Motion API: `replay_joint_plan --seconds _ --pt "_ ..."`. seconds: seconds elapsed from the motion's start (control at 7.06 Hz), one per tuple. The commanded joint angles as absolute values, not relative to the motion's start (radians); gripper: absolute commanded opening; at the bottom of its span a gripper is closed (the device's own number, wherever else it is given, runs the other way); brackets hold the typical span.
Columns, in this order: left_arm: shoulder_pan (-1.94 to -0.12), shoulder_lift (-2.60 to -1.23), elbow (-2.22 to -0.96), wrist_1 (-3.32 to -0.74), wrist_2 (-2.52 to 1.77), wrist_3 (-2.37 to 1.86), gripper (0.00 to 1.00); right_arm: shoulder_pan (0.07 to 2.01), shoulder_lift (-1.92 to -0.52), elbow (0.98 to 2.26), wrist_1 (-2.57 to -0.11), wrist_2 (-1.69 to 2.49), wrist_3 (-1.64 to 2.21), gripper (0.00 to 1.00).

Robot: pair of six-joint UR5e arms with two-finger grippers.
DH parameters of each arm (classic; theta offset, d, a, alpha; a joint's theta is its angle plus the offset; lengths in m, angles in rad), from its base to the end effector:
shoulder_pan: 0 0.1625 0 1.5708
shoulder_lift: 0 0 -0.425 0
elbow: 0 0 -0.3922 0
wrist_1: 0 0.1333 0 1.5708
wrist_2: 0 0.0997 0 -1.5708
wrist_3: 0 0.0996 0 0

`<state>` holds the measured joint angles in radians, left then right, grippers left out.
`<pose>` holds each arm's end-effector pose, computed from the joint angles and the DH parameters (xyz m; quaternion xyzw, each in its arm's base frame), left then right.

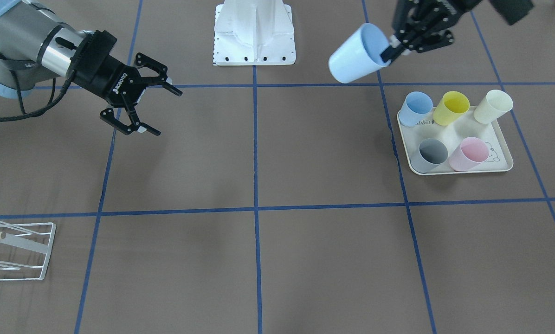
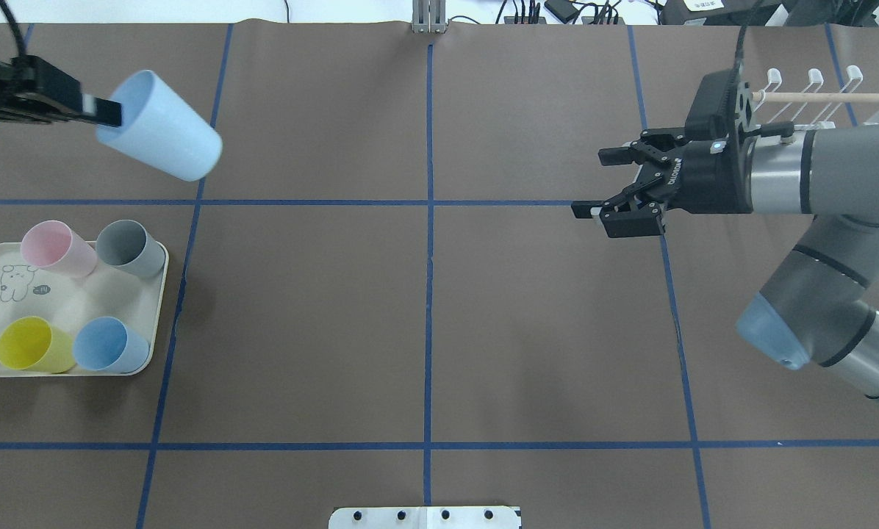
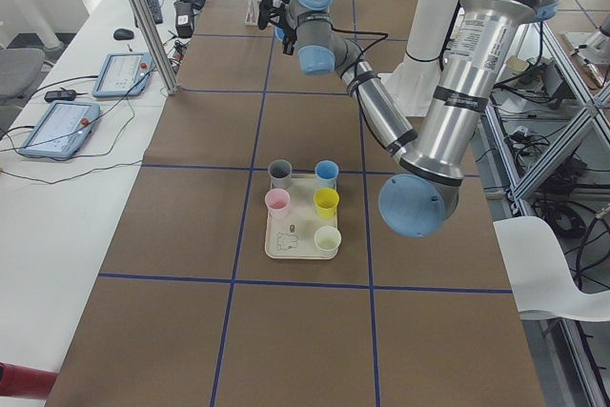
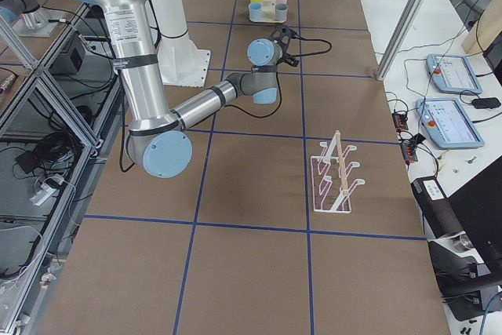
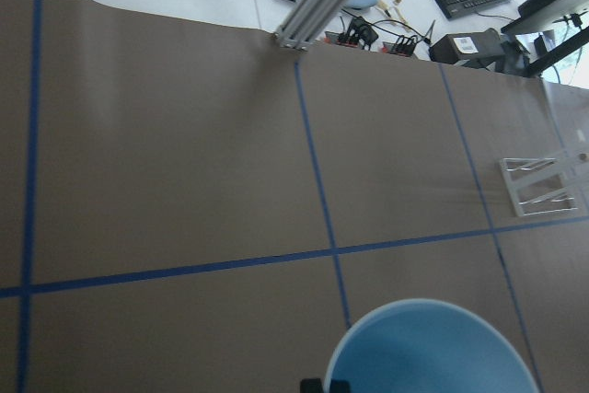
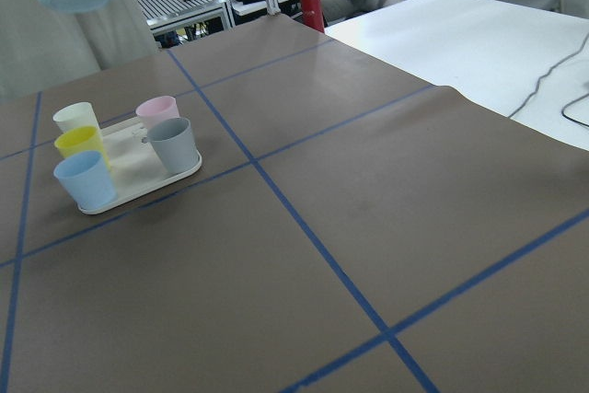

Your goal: Transfer IKEA cup to right arm and place on rack

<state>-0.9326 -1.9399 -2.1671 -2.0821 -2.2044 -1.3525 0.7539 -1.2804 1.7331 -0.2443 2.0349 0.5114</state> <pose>0.2178 -0.4184 0.1447 0.1548 0.6620 -0.0492 0.7317 -0.3336 -0.4349 0.2822 0.5060 -0.5800 -0.2698 0.5785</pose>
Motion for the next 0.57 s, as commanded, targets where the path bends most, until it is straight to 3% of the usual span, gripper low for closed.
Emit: replay_joint_plan --seconds 0.0,0.43 --pt "-0.745 -2.045 -2.155 -2.085 -2.027 -1.494 0.00 0.668 -1.256 1.681 -0.078 1.956 0.468 0.97" --pt "-0.669 -2.068 -2.116 -2.135 -1.955 -1.523 0.00 0.597 -1.212 1.655 -0.034 1.876 0.466 0.98"
